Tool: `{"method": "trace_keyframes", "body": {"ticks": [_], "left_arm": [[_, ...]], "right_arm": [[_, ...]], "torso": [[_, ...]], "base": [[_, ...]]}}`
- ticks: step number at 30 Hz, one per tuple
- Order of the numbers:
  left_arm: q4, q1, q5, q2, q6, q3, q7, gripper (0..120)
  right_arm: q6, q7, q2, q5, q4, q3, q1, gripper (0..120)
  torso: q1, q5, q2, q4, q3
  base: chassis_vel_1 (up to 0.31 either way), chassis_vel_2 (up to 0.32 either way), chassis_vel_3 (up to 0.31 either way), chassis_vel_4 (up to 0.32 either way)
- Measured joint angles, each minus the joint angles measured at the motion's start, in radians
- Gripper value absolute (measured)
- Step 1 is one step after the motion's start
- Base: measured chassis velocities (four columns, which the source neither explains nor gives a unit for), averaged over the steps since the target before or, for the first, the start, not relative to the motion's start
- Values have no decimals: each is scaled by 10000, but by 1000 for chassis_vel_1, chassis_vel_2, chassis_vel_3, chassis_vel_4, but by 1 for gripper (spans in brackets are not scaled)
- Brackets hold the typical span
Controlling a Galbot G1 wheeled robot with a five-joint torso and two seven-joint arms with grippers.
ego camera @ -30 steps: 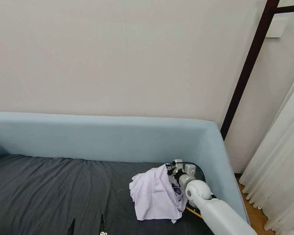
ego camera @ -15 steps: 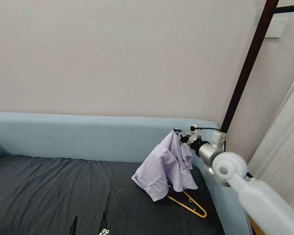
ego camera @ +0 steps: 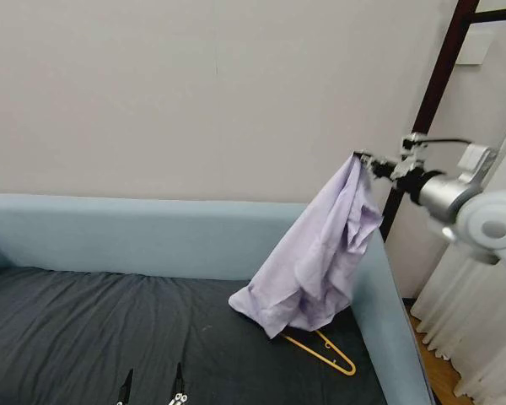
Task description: Pick up the clothes from the sofa and hang them on the clothes hanger.
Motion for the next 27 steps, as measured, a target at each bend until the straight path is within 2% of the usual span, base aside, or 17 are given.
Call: {"method": "trace_keyframes", "body": {"ticks": [2, 6, 10, 14, 15, 18, 19, 20, 21, 24, 26, 27], "left_arm": [[-28, 21, -28, 4, -8, -19, -28, 100], [-40, 70, -90, -6, -66, -60, -67, 100], [-12, 111, -124, -40, -137, -89, -101, 100], [11, 221, -191, -111, -270, -156, -147, 100], [11, 221, -191, -111, -270, -156, -147, 100], [2, 282, -319, -120, -347, -272, -158, 100], [-1, 342, -388, -126, -377, -346, -177, 99], [-2, 379, -413, -126, -394, -380, -181, 99], [-2, 379, -413, -126, -394, -380, -181, 99], [46, 510, -481, -160, -514, -483, -234, 99], [104, 581, -509, -175, -604, -536, -273, 99], [104, 581, -509, -175, -604, -536, -273, 99]], "right_arm": [[-263, 2, -217, 367, 30, 9, 546, 0], [-687, 87, -346, 860, 585, 25, 793, 0], [-832, 180, -194, 966, 1221, -9, 488, 0], [-1105, 276, 622, 170, 1956, -637, -898, 0], [-1105, 276, 622, 170, 1956, -637, -898, 0], [-1301, 205, 1553, -727, 1822, -1419, -2122, 0], [-1350, 41, 2173, -1537, 1435, -2358, -2656, 0], [-1368, -137, 2524, -2043, 1145, -2839, -2849, 0], [-1368, -137, 2524, -2043, 1145, -2839, -2849, 0], [-1316, -598, 3925, -3780, -391, -4503, -3205, 0], [-1167, -781, 4740, -4486, -1378, -5226, -3291, 0], [-1167, -781, 4740, -4486, -1378, -5226, -3291, 0]], "torso": [[0, 0, 0, 0, 0], [0, 0, 0, -3, -1], [0, -3, 1, -2, -1], [0, -2, 0, 4, 0], [0, -2, 0, 4, 0], [0, 3, -1, -2, 1], [0, -4, -1, -3, 0], [0, 0, -1, 0, 1], [0, 0, -1, 0, 1], [0, 0, -2, 4, 2], [1, -2, -1, 2, 1], [1, -2, -1, 2, 1]], "base": [[0, 0, 0, 0], [0, 0, 0, 0], [0, 0, 0, 0], [0, 0, 0, 0], [0, 0, 0, 0], [0, 0, 0, 0], [0, 0, 0, 0], [0, 0, 0, 0], [0, 0, 0, 0], [0, 0, 0, 0], [0, 0, 0, 0], [0, 0, 0, 0]]}}
